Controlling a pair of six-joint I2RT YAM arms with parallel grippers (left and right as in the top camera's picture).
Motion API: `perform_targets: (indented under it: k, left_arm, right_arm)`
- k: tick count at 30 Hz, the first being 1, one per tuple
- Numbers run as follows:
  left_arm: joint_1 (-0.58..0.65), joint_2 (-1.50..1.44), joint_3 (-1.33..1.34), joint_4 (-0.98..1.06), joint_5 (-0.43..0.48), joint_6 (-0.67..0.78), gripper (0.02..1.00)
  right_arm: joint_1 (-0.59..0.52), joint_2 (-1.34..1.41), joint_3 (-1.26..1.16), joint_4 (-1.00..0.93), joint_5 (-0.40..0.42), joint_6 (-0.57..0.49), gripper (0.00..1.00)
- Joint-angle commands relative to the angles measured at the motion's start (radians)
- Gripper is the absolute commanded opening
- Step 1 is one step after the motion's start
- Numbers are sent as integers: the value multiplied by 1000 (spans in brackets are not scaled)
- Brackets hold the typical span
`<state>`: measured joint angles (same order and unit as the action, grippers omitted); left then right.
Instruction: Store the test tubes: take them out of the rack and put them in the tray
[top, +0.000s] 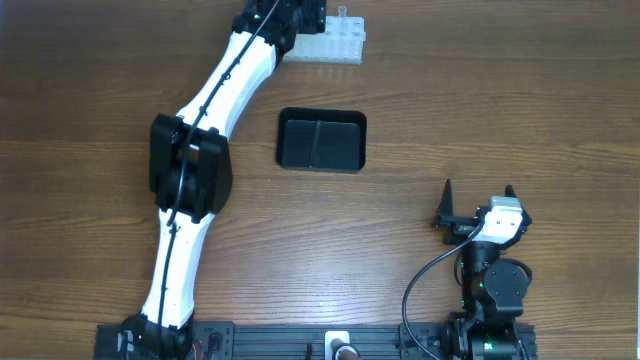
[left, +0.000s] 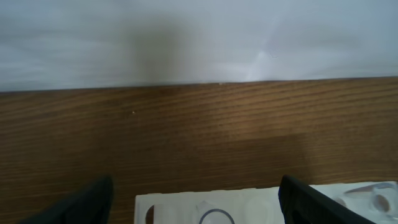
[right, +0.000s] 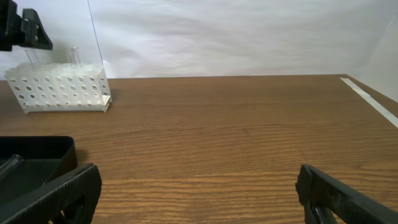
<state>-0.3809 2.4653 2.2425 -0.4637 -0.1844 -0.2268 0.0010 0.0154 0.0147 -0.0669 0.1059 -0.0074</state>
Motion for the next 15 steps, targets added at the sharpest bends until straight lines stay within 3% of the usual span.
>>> perform_targets:
  k: [1, 15]
  left_arm:
    - [1, 20, 13, 24, -4, 14, 840]
    - [1, 28, 13, 26, 2, 14, 787]
  right_arm:
    - [7, -11, -9, 0, -8, 0, 993]
    - [7, -11, -9, 0, -8, 0, 993]
